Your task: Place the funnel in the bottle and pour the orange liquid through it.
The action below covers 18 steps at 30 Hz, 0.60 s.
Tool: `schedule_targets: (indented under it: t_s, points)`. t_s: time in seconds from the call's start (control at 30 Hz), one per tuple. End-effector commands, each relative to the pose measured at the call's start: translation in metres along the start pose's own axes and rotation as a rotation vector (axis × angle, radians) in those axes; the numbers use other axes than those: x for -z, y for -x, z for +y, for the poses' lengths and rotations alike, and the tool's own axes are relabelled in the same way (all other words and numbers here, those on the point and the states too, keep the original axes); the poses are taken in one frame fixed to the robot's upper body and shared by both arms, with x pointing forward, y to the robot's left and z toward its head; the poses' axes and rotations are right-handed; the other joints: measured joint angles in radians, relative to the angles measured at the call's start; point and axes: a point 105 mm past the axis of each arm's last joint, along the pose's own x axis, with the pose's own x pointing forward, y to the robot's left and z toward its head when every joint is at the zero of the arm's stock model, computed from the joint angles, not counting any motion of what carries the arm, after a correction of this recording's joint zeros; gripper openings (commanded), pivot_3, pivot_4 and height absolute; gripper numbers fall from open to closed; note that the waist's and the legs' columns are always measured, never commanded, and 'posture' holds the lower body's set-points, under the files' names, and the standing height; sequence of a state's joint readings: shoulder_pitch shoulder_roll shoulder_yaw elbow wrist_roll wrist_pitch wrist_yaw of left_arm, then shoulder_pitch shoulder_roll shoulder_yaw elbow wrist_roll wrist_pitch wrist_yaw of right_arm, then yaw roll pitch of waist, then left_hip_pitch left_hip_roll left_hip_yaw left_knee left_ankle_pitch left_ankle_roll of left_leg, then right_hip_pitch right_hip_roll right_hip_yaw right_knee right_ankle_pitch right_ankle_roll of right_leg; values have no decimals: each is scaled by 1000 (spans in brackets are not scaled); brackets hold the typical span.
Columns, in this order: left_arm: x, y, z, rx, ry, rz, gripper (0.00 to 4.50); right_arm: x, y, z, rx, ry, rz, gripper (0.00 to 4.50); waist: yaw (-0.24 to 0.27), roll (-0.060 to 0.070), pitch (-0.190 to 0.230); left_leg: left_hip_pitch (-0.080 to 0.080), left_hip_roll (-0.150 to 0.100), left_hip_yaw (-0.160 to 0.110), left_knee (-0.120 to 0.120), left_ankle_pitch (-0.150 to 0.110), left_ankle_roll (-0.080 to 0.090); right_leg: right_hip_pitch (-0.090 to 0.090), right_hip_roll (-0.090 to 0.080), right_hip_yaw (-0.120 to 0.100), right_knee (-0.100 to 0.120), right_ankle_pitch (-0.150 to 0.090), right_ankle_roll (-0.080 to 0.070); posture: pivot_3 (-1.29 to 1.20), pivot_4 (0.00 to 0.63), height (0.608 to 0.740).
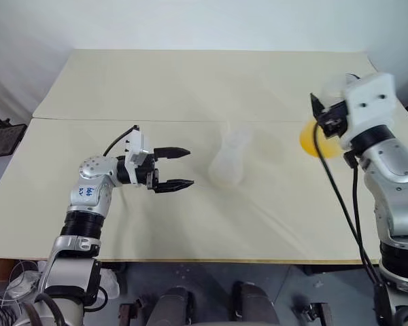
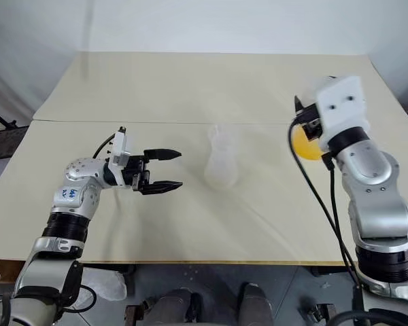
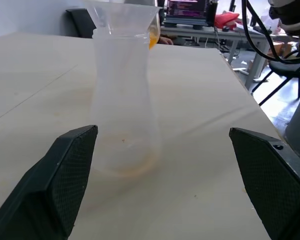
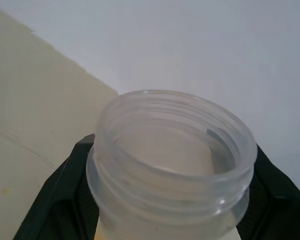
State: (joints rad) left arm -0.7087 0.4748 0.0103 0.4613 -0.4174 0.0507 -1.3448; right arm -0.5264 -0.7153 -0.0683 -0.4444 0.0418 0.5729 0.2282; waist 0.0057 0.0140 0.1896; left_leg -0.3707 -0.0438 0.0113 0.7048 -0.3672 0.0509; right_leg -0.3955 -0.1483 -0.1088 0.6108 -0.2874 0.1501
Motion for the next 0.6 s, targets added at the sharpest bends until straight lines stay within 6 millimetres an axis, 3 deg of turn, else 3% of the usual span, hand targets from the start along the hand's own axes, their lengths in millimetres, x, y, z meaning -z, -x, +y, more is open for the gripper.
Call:
schedule_targets:
  t_s: [0.03,0.3,0.6]
  points:
    - [-7,-4,4,24,-40,-5,4500,-28,3,6,-15,170,-81,2821,0,0,0,0,0,0,0,0,0,0,0,0,0,0,0,0,150,740]
    - [-5,-3,7,30,-40,-8,4500,-35,-4,38,-140,491,-97,2821,-8,0,0,0,0,1,-2,0,0,-1,0,0,0,0,0,0,150,740]
    - [-5,-3,6,35,-44,-14,4500,-46,-15,50,-129,645,-154,2821,-7,0,0,-1,0,0,-2,0,0,-2,0,-1,0,0,0,0,150,740]
